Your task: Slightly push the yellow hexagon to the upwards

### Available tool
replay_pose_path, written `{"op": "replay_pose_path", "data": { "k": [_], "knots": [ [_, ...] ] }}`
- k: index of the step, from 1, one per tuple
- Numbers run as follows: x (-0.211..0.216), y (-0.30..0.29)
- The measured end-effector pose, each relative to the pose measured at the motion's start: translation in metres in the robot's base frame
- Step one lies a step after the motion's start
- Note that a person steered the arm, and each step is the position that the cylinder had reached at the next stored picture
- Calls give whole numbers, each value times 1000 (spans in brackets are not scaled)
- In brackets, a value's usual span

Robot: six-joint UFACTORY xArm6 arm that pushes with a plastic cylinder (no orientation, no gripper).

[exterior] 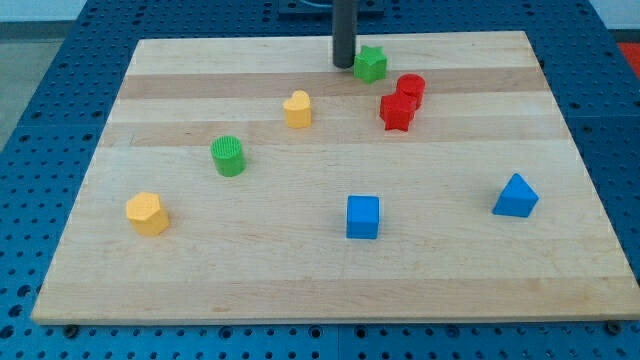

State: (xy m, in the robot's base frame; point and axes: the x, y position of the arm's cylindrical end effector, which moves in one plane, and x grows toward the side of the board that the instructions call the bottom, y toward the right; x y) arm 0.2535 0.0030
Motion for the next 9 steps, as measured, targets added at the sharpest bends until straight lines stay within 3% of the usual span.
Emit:
{"op": "replay_pose_path", "data": {
  "k": [2,4,5,6,9],
  "knots": [
    [26,-90],
    [136,-257],
    [179,-307],
    [234,-305],
    [289,-203]
  ]
}}
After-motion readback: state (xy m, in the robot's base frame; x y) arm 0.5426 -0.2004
